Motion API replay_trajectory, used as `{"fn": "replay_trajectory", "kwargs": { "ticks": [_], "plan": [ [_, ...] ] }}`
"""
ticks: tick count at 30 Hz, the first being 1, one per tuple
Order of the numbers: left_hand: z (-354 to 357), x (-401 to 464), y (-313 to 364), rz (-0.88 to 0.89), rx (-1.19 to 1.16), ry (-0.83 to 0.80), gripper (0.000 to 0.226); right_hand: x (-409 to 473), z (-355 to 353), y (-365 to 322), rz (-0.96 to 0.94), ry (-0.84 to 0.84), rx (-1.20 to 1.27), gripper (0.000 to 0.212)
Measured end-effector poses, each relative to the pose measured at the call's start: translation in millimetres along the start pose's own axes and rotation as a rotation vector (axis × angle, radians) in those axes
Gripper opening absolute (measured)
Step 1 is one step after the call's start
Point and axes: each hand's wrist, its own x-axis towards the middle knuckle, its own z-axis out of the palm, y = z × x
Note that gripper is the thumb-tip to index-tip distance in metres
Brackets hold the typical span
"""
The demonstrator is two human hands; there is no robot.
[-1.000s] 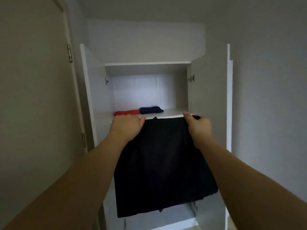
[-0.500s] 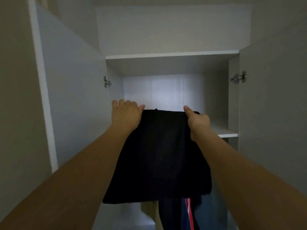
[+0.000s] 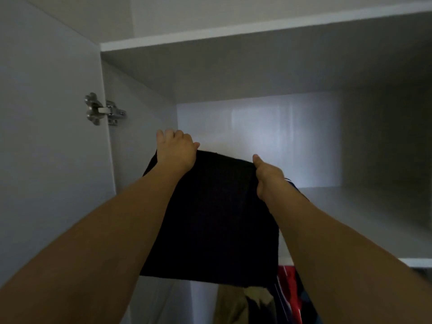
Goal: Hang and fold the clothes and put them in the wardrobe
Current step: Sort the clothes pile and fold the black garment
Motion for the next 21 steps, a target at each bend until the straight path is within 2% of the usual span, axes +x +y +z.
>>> {"fn": "replay_trajectory", "kwargs": {
  "ticks": [2,3,6,7,9,14,21],
  "plan": [
    [42,12,13,-0.089,-0.159,-0.131,0.049,48,11,26,0.049,-0.064,-0.070,0.066],
    [69,10,21,-0.106,-0.282,-0.251,0.056,69,17,44,0.070,-0.084,-0.126,0.063],
    [155,-34,34,0.016,-0.450,-0.708,0.097,105,29,105,0.096,-0.068,-0.397,0.065],
    [178,-49,31,-0.012,-0.469,-0.783,0.108,114,33,121,0.054,-0.059,-0.491,0.064],
    [210,-56,19,-0.122,-0.528,-0.794,0.113,128,43,140,-0.043,-0.034,-0.550,0.055],
    [235,-29,4,-0.162,-0.515,-0.824,0.120,151,57,149,-0.193,0.033,-0.699,0.031],
    [243,-17,19,-0.143,-0.557,-0.835,0.118,169,50,150,-0.197,0.092,-0.691,0.031]
  ]
}}
